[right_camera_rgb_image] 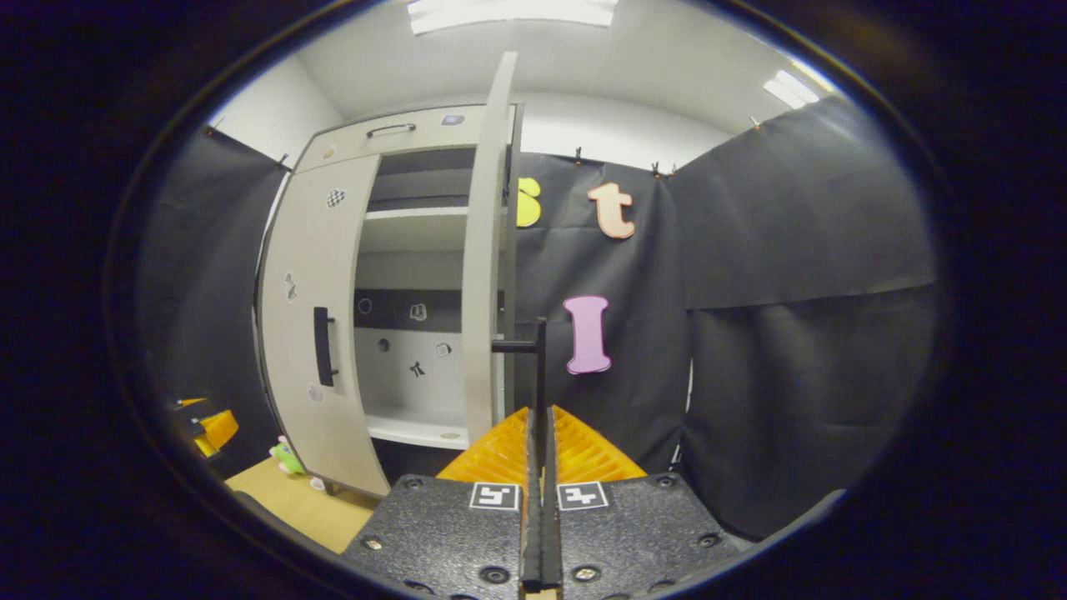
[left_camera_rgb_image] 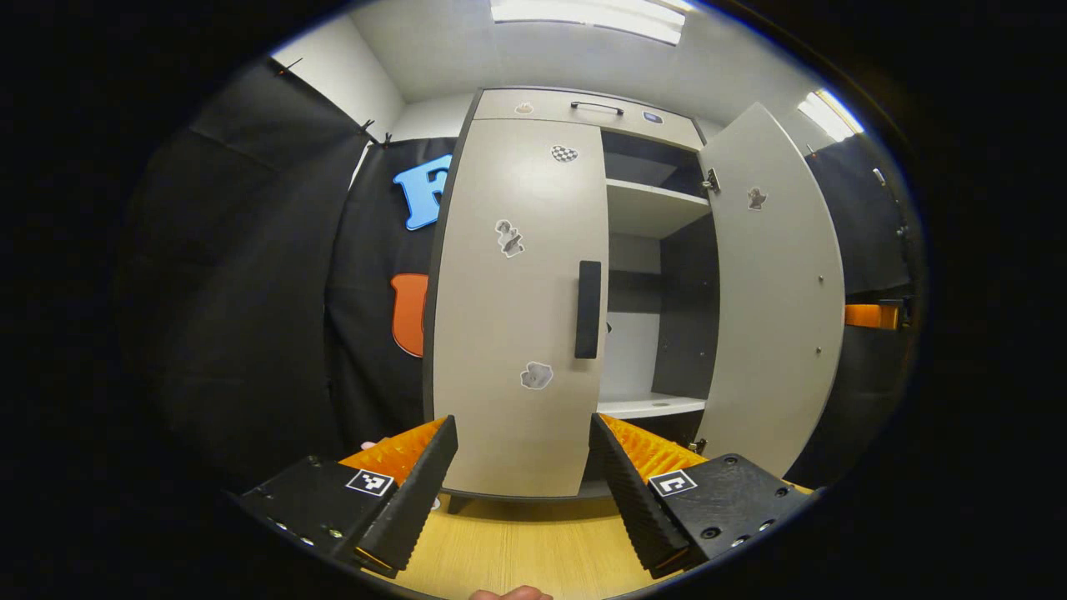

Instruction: Open the right door of the double-door shoe cabinet with the right hand, and open the left door with the left hand.

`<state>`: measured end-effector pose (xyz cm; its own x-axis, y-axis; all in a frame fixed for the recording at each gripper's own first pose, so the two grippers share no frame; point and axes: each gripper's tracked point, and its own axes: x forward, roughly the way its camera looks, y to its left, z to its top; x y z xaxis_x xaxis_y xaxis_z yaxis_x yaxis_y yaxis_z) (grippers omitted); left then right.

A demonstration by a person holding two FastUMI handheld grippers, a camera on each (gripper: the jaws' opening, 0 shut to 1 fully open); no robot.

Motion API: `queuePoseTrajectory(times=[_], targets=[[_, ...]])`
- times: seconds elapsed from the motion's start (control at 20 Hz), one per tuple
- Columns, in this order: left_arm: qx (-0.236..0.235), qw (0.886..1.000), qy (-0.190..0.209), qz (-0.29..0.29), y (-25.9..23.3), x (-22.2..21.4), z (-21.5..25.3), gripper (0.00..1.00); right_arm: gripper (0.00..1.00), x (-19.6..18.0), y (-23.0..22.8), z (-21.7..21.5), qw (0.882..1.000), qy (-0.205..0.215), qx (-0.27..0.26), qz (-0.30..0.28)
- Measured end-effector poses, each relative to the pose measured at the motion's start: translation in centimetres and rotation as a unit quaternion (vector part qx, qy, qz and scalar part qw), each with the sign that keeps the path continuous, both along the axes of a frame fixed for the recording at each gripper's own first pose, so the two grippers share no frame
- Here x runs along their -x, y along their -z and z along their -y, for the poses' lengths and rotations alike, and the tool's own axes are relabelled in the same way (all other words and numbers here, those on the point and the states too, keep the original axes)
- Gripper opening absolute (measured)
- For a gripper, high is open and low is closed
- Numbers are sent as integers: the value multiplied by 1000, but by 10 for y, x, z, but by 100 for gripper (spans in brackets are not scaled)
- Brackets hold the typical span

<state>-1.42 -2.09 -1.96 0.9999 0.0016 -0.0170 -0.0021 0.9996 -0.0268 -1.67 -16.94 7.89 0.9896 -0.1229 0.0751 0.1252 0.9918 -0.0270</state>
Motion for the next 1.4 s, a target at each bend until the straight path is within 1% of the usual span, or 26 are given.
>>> queuePoseTrajectory(times=[0.05,0.15,0.2,0.25,0.3,0.35,0.4,0.45,0.6,0.7,0.75,0.85,0.95,1.05,1.2,1.3,1.4], targets=[[-4,1000,-1,2,0,1,0,95,4,8,-1,-7,1000,2,6,11],[-15,1000,-6,7,-4,1,-1,95,4,16,9,-20,1000,-11,-1,16],[-17,1000,-6,10,-6,1,0,95,4,18,17,-31,999,-34,-12,11],[-18,1000,-6,14,-9,1,2,95,9,18,27,-42,998,-54,-26,0],[-18,1000,-7,16,-11,1,2,95,30,17,35,-46,997,-67,-37,-11],[-16,1000,-12,19,-13,1,2,95,41,16,41,-48,996,-70,-43,-20],[-12,1000,-13,22,-16,1,3,95,63,15,47,-48,996,-74,-45,-27],[-4,1000,-11,27,-20,2,5,95,70,14,51,-48,996,-72,-44,-31],[21,999,5,43,-32,-2,14,95,76,10,54,-52,995,-80,-54,-30],[8,999,-1,49,-44,-9,15,95,82,6,56,-53,994,-90,-62,-31],[-3,999,-4,51,-51,-17,18,95,83,5,56,-54,993,-94,-64,-31],[-15,998,2,57,-65,-40,29,95,83,5,55,-58,991,-108,-69,-30],[-1,998,23,64,-78,-66,48,95,81,4,56,-57,991,-113,-63,-31],[8,997,35,63,-86,-89,57,95,82,7,58,-50,993,-104,-46,-30],[-10,998,31,61,-95,-129,62,95,82,11,59,-37,996,-81,-19,-31],[-23,998,22,57,-94,-156,64,95,82,15,56,-31,997,-69,-15,-27],[-28,998,23,47,-90,-183,70,95,82,19,56,-28,997,-65,-23,-24]])
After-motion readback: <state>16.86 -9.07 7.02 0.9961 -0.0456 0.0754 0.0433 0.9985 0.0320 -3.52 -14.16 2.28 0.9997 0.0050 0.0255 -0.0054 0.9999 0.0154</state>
